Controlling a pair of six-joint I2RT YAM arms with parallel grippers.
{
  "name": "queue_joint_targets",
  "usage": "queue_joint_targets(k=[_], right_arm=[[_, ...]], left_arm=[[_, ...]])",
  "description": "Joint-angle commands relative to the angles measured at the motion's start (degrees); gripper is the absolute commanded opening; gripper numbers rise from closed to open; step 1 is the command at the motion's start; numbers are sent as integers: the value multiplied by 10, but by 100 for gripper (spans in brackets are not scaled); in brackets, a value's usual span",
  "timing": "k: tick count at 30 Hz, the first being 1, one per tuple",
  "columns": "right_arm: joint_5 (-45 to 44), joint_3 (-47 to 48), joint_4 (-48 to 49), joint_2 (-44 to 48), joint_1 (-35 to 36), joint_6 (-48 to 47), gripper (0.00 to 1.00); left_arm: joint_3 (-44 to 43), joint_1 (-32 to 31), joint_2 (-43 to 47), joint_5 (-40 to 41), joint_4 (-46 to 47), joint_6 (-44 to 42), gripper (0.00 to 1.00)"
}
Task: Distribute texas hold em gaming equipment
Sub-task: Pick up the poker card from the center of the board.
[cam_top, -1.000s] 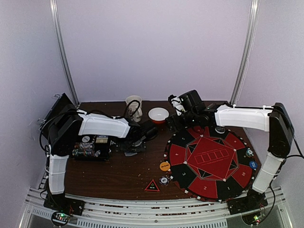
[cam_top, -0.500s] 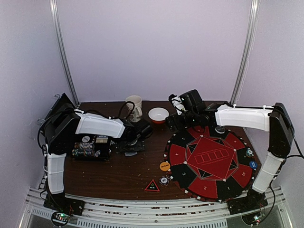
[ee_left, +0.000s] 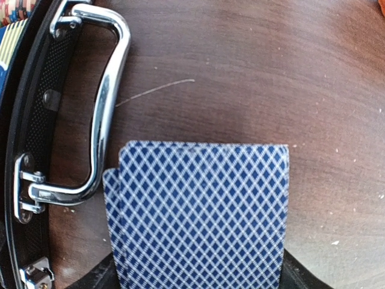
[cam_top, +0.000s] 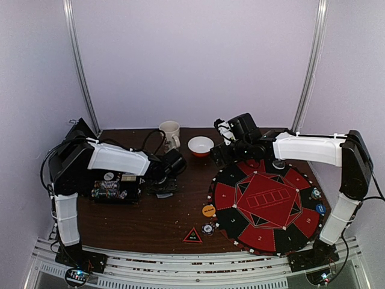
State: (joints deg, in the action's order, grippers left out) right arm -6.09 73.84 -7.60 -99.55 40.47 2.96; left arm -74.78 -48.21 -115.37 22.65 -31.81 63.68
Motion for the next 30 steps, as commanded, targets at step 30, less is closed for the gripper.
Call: queue_joint_targets(k=[30], right_arm=[[324,43,-48,85,-72,44,100]], left_arm=[[29,-86,163,-111,-24,-523,52]])
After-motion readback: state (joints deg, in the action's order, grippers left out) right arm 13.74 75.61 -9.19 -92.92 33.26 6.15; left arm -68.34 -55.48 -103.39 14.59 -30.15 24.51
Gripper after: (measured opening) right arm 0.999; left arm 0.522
